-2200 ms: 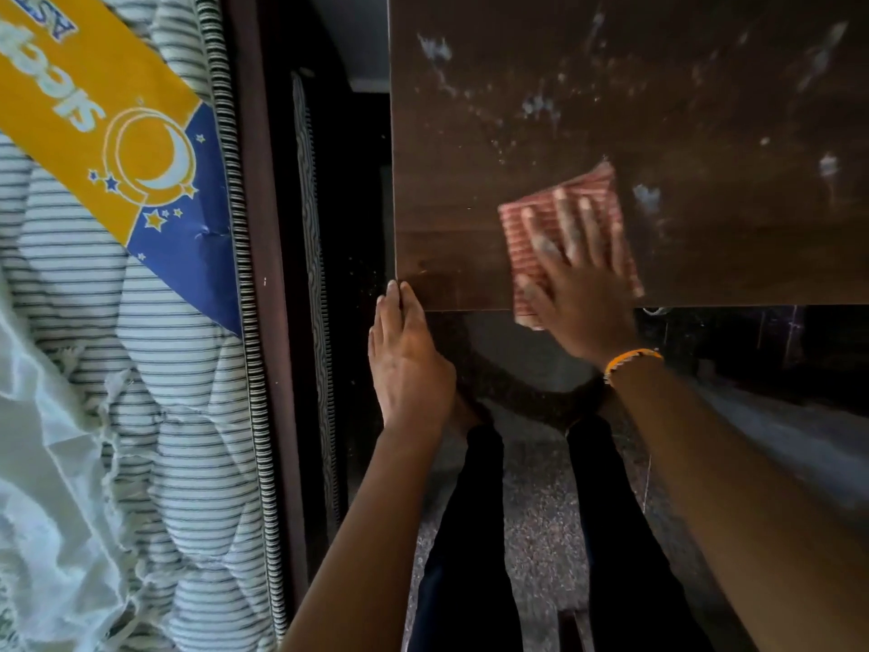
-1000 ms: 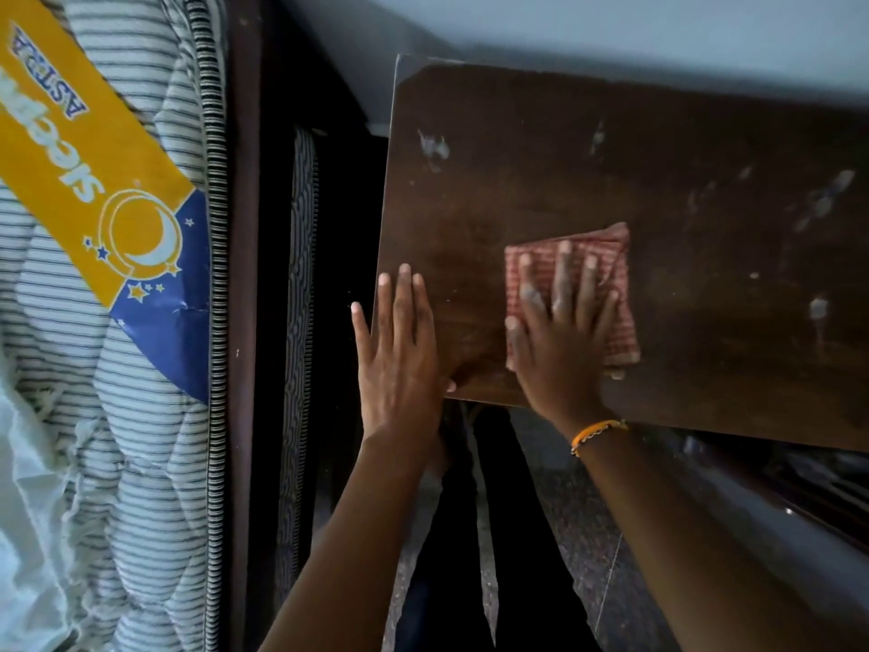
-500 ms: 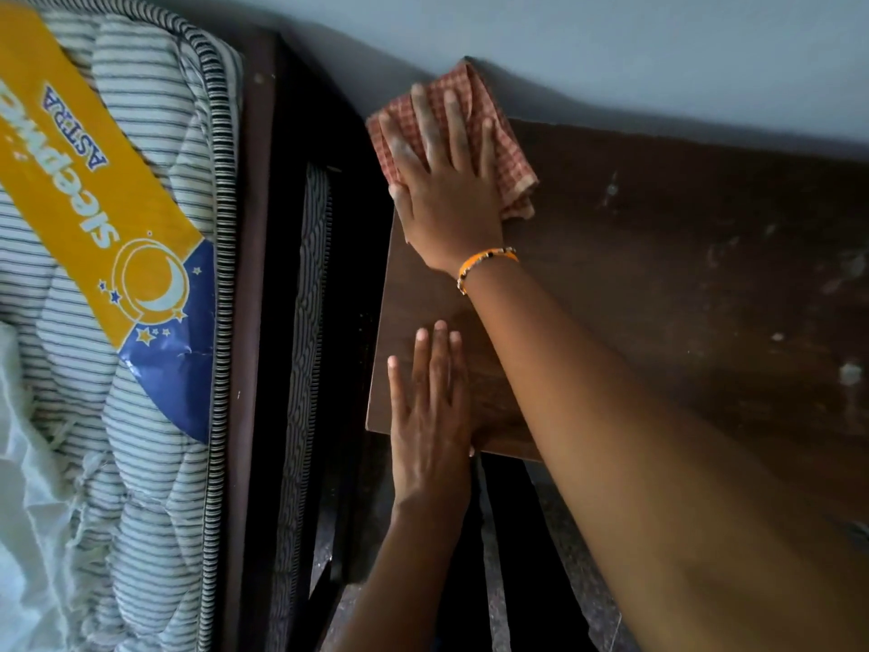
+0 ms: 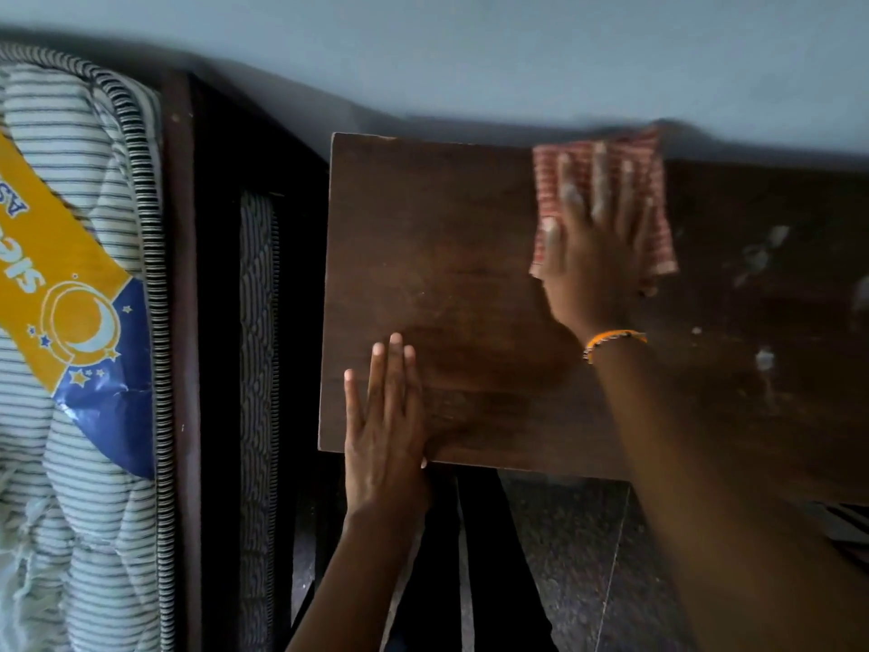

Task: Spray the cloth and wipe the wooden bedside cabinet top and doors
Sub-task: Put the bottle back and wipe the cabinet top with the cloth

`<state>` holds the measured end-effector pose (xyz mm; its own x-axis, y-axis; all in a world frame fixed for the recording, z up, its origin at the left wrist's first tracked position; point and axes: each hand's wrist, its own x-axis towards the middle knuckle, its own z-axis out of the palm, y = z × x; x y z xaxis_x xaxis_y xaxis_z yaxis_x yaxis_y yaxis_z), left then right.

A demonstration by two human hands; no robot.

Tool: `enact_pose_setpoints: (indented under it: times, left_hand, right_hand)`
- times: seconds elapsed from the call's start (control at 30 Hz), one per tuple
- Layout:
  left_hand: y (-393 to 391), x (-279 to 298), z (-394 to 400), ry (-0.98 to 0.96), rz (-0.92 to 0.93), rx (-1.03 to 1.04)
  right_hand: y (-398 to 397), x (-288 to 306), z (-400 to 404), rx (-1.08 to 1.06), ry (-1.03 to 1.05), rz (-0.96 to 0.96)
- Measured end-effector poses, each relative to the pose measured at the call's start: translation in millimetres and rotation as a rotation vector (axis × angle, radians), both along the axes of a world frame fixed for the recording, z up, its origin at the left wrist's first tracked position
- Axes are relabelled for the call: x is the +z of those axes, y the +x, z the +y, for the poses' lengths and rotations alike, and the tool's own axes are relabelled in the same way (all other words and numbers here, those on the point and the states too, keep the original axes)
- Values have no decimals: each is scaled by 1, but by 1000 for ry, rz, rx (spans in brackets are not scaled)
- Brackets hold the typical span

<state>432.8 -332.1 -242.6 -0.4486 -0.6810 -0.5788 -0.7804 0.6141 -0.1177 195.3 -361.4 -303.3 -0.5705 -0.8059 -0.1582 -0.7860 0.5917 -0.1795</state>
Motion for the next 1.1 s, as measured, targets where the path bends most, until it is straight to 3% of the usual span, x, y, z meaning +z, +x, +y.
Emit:
enact_pose_setpoints:
  times: [0.13, 0.27, 0.57, 0.73, 0.97, 1.1]
  left_hand:
    - [3, -2, 3, -18, 10, -34]
    - [4, -1, 2, -28, -12, -80]
    - [9, -2, 3, -90, -42, -131]
    - [13, -8, 4, -129, 0, -96]
    - [42, -11, 24, -157, 55, 39]
    - [66, -11, 44, -114, 58, 103]
  right_hand:
    - [-27, 2, 28, -169, 37, 34]
    - [-23, 1, 34, -150, 38, 11]
    - [56, 9, 146, -173, 125, -79]
    - [78, 10, 122, -256, 150, -45]
    - [156, 5, 51, 76, 4, -125]
    - [191, 7, 70, 314, -10, -177]
